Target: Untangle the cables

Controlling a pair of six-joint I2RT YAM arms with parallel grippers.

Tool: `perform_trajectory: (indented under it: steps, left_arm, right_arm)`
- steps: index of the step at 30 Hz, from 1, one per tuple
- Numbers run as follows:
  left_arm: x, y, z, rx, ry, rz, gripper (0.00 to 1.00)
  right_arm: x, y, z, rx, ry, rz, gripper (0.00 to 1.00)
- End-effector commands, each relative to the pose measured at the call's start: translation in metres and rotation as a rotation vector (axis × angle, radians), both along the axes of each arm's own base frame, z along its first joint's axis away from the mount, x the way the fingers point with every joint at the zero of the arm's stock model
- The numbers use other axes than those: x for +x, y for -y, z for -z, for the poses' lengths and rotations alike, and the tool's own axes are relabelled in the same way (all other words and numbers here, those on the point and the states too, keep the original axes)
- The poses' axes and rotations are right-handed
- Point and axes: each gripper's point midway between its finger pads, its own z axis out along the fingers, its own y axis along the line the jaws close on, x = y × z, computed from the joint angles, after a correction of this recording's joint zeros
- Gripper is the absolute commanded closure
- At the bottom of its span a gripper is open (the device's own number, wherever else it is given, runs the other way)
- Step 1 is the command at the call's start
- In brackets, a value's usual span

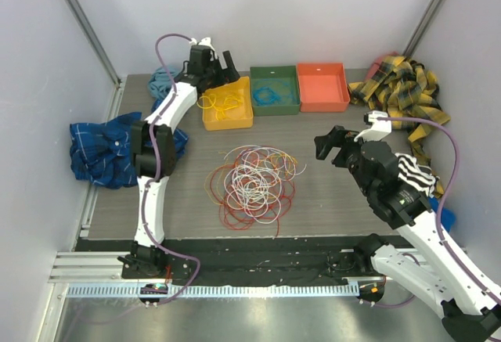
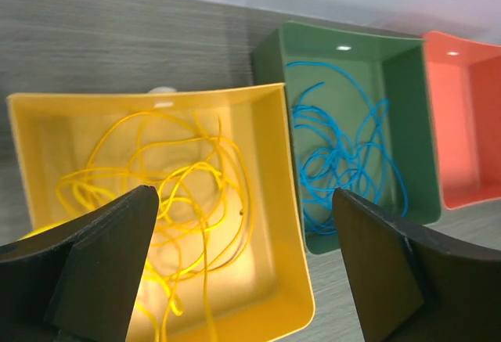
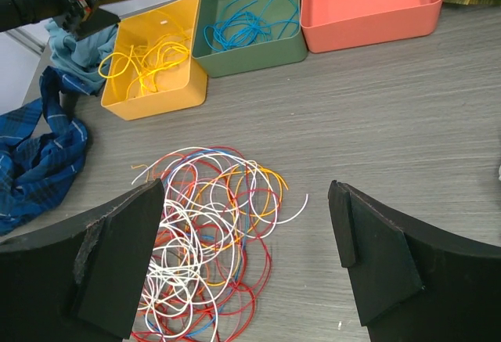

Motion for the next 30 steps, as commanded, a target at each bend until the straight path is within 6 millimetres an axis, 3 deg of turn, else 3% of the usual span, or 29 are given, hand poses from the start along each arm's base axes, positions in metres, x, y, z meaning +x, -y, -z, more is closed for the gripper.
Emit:
perform_trajectory:
  steps: [1, 5, 10, 11, 12, 13, 14, 15, 16, 17, 18, 19, 21, 22, 26, 28, 30]
  left_arm:
    - [-0.005, -0.027, -0.072, 0.153, 0.108, -0.083, 0.0]
    - [-0.012, -0.048, -0.084, 0.231, 0.091, -0.196, 0.0]
    - [-0.043, -0.103, -0.127, 0.423, 0.176, -0.468, 0.0]
    - [-0.051, -0.107, -0.119, 0.433, 0.157, -0.479, 0.0]
    - [-0.066, -0.112, -0.145, 0.402, 0.192, -0.498, 0.0]
    - [-0.075, -0.108, -0.15, 0.356, 0.191, -0.506, 0.0]
    - [-0.089, -0.106, -0.132, 0.36, 0.149, -0.493, 0.0]
    - [-0.103, -0.097, -0.134, 0.329, 0.144, -0.461, 0.0]
    - [-0.128, -0.081, -0.154, 0.285, 0.179, -0.424, 0.0]
    - [-0.147, -0.074, -0.126, 0.309, 0.134, -0.396, 0.0]
    - [-0.168, -0.054, -0.123, 0.32, 0.148, -0.368, 0.0]
    - [-0.191, -0.051, -0.114, 0.315, 0.154, -0.349, 0.0]
    - [-0.219, -0.034, -0.1, 0.307, 0.139, -0.3, 0.0]
    - [-0.238, -0.039, -0.088, 0.311, 0.107, -0.284, 0.0]
    - [-0.276, -0.051, -0.058, 0.249, -0.002, -0.295, 0.0]
    - [-0.288, -0.059, -0.04, 0.267, -0.038, -0.3, 0.0]
    - [-0.298, -0.063, -0.035, 0.261, -0.049, -0.293, 0.0]
  right_arm:
    - [0.004, -0.005, -0.02, 0.039, 0.057, -0.01, 0.05]
    - [0.004, -0.009, -0.02, 0.054, 0.051, -0.023, 0.05]
    - [0.004, -0.013, -0.011, 0.07, 0.028, -0.03, 0.05]
    - [0.004, -0.014, -0.008, 0.071, 0.023, -0.033, 0.05]
    - [0.005, -0.017, -0.004, 0.076, 0.014, -0.044, 0.04]
    - [0.005, -0.021, 0.001, 0.077, 0.006, -0.061, 0.01]
    - [0.006, -0.023, 0.005, 0.076, -0.005, -0.069, 0.0]
    - [0.008, -0.029, 0.019, 0.069, -0.044, -0.082, 0.0]
    - [0.01, -0.032, 0.026, 0.074, -0.067, -0.088, 0.01]
    - [0.011, -0.036, 0.035, 0.069, -0.094, -0.096, 0.0]
    - [0.014, -0.043, 0.051, 0.06, -0.14, -0.111, 0.0]
    - [0.016, -0.046, 0.059, 0.062, -0.169, -0.108, 0.0]
    - [0.022, -0.042, 0.083, 0.03, -0.231, -0.051, 0.05]
    - [0.024, -0.042, 0.088, 0.034, -0.245, -0.031, 0.07]
    - [0.025, -0.047, 0.108, 0.032, -0.265, -0.034, 0.15]
    - [0.023, -0.067, 0.109, 0.057, -0.271, -0.123, 0.16]
    - [0.02, -0.084, 0.107, 0.042, -0.279, -0.192, 0.1]
